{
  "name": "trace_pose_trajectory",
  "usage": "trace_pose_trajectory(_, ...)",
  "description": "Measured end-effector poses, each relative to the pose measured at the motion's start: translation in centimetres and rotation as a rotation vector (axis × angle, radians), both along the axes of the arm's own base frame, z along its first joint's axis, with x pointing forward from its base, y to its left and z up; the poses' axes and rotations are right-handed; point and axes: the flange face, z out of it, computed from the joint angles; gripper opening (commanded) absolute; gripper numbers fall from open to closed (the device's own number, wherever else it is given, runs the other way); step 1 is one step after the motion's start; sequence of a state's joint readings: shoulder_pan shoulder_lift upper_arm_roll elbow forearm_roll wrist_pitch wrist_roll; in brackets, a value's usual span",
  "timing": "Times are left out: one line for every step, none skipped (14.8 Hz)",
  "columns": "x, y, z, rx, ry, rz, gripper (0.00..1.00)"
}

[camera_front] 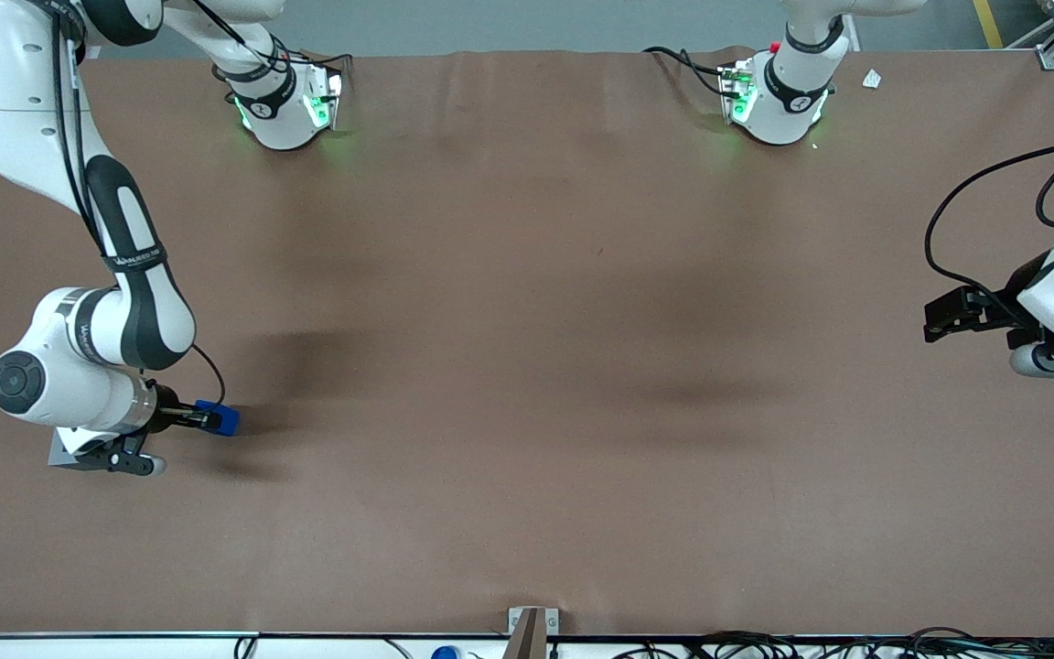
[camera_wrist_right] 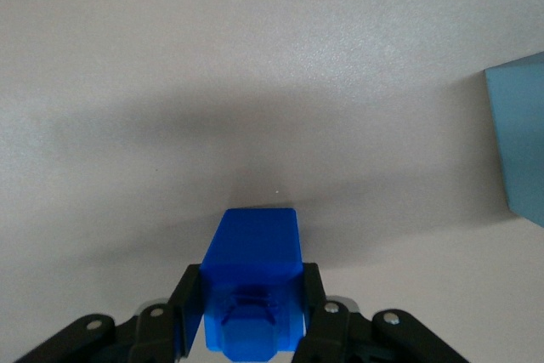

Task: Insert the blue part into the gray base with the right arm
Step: 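Carry the blue block over the opening of the gray base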

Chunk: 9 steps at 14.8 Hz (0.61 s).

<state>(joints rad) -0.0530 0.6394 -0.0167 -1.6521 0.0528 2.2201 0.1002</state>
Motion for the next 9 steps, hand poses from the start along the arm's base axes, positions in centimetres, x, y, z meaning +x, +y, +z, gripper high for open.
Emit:
trace_pose_trajectory(0.0,0.0,0.1,-0.001,-0.001,0.001,0.00)
trace_pose_trajectory(0.2,-0.2,0.3,-0.004,-0.002,0.003,0.00)
trace_pose_trajectory(0.4,-0.4,0.9,-0.014,0.007,0.014,0.00)
trace_pose_trajectory(0.8,-0.7,2.0,-0.026,0.024,0.029,0.00)
trace_pose_trajectory(1.3,-1.2,3.5,-0.033,0.042,0.046,0.00)
trace_pose_trajectory(1.7,-2.0,5.2,-0.035,0.055,0.069,0.00)
trace_pose_trajectory(2.1,-2.7,6.7,-0.031,0.063,0.101,0.00)
trace_pose_trajectory(2.1,-3.3,7.6,-0.028,0.072,0.138,0.00)
trace_pose_trajectory(2.1,-4.2,8.1,-0.029,0.083,0.178,0.00)
